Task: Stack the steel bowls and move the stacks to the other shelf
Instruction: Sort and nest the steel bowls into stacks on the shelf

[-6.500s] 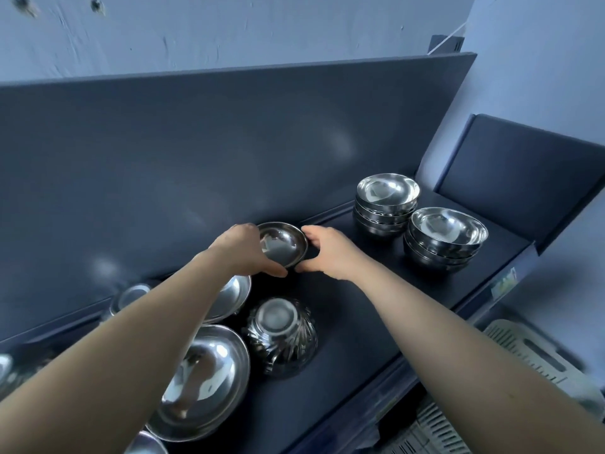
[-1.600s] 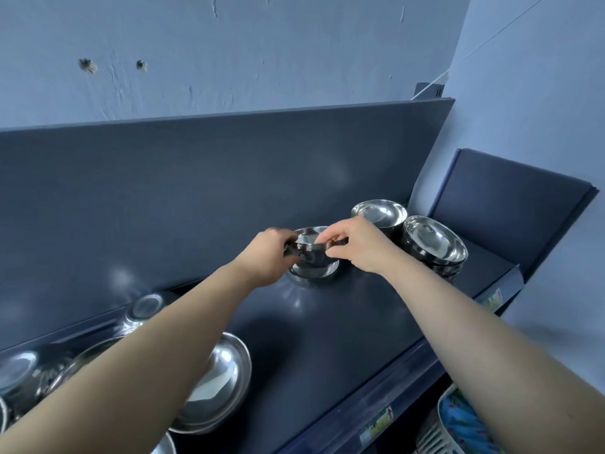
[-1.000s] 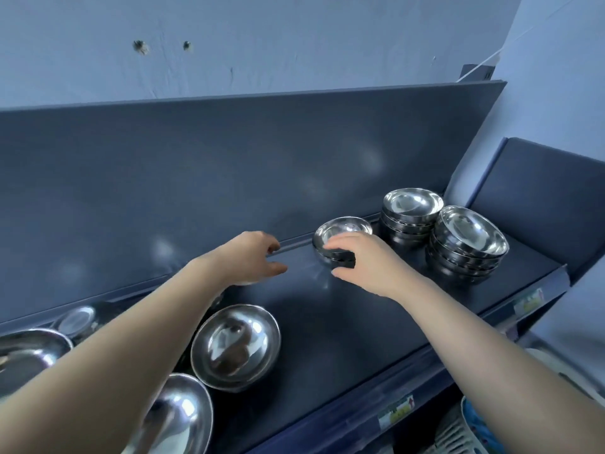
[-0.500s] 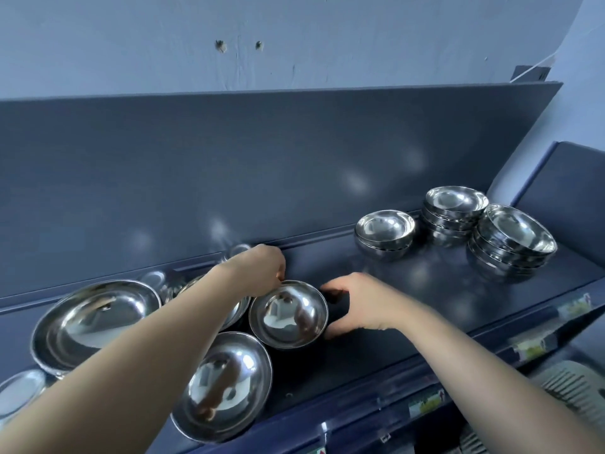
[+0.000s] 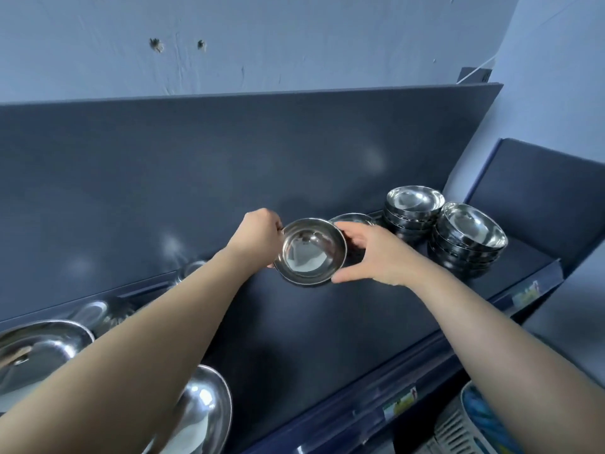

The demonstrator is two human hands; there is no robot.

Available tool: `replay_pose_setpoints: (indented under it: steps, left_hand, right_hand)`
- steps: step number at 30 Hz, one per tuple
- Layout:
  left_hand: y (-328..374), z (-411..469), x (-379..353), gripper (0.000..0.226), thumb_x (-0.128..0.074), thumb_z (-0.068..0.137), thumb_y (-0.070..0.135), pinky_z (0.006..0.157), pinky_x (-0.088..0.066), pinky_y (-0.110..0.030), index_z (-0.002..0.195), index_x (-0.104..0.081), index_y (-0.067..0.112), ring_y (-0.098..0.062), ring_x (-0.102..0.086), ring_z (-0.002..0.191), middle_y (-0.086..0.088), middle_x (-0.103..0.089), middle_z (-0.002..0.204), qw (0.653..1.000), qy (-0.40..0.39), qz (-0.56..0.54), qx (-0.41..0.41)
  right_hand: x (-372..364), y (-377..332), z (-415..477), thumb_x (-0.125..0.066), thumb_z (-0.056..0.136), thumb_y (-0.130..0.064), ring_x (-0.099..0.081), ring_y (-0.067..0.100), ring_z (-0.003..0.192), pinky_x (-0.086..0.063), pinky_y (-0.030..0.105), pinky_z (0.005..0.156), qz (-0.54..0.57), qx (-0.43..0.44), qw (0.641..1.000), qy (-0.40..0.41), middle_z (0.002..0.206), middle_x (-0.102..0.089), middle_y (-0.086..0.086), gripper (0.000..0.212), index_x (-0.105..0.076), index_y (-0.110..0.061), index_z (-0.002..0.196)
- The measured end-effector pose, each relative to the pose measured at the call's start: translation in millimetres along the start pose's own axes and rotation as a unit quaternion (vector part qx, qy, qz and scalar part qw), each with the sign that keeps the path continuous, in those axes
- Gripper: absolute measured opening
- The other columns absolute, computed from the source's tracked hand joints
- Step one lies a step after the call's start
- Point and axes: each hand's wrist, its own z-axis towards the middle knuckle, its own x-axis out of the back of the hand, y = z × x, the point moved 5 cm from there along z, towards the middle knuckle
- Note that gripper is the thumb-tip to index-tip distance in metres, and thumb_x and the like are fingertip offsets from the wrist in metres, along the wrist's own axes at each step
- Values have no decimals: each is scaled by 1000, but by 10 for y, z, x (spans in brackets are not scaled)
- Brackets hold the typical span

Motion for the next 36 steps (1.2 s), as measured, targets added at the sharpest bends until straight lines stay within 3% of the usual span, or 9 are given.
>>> replay_pose_setpoints:
  steps: [4,8,11,16,21,25,29,34,36]
  left_hand:
    - [194,326,-73,16,-47,75,0,50,-51,-39,80,-60,-8,-19,-43,53,-18,-57,64,997,49,-58,-1]
    - [360,553,-209,14,-50,75,-1,54,-54,-40,78,-64,-1,-22,-48,56,-17,-67,72,993,70,-97,5]
    - [394,686,-372,13,-49,75,0,50,-40,-31,77,-62,-4,-19,-40,56,-21,-65,74,993,62,-103,9]
    - [340,768,-542,15,-50,78,2,53,-50,-37,81,-63,-4,-19,-46,56,-20,-69,79,992,44,-114,27]
    - [334,744,-578,17,-49,77,2,56,-39,-29,81,-63,-6,-19,-42,61,-21,-66,77,993,29,-111,21]
    - [357,618,-549,15,-47,79,4,53,-31,-28,74,-56,-7,-19,-31,61,-11,-47,64,995,17,-102,6]
    - [244,426,-356,25,-48,81,8,52,-23,-27,64,-31,10,-21,-22,62,-5,-30,60,998,51,-44,-8]
    - [-135,141,-4,31,-53,86,23,48,-26,-26,66,-34,10,-22,-33,55,-2,-39,61,993,57,81,68]
    - [-331,25,170,24,-55,84,28,54,-31,-27,71,-43,12,-24,-46,69,-2,-49,73,984,47,142,97]
  right_hand:
    - [368,113,111,-87,66,-13,-60,-9,108,-42,12,95,-3,-9,1000,26,114,-70,-18,66,-60,-33,123]
    - [571,326,245,-86,68,-14,-59,-17,95,-42,6,87,-22,-35,998,46,108,-69,-21,63,-61,-32,123]
    - [604,509,336,-86,67,-25,-63,7,109,-46,29,101,-44,-66,996,48,107,-71,-14,53,-64,-32,115]
    - [512,693,442,-83,58,-44,-64,23,110,-49,47,100,-56,-102,993,34,105,-71,-10,52,-65,-34,106]
    - [507,751,497,-87,68,-34,-51,15,117,-42,30,104,-79,-115,989,38,128,-41,-4,61,-61,-25,122]
    - [526,638,472,-85,71,-31,-47,11,114,-36,22,96,-119,-99,987,42,132,-39,-7,66,-57,-16,129]
    - [469,380,484,-80,77,-30,-49,11,119,-36,21,96,-148,-47,985,78,135,-48,-8,65,-55,-17,135]
    - [50,-34,669,-74,80,-37,-54,16,121,-44,34,102,-187,-11,981,42,135,-55,-9,61,-55,-25,136]
    - [-209,-179,758,-72,83,-39,-60,20,114,-50,40,97,-170,-16,985,-2,138,-52,-10,63,-50,-28,140]
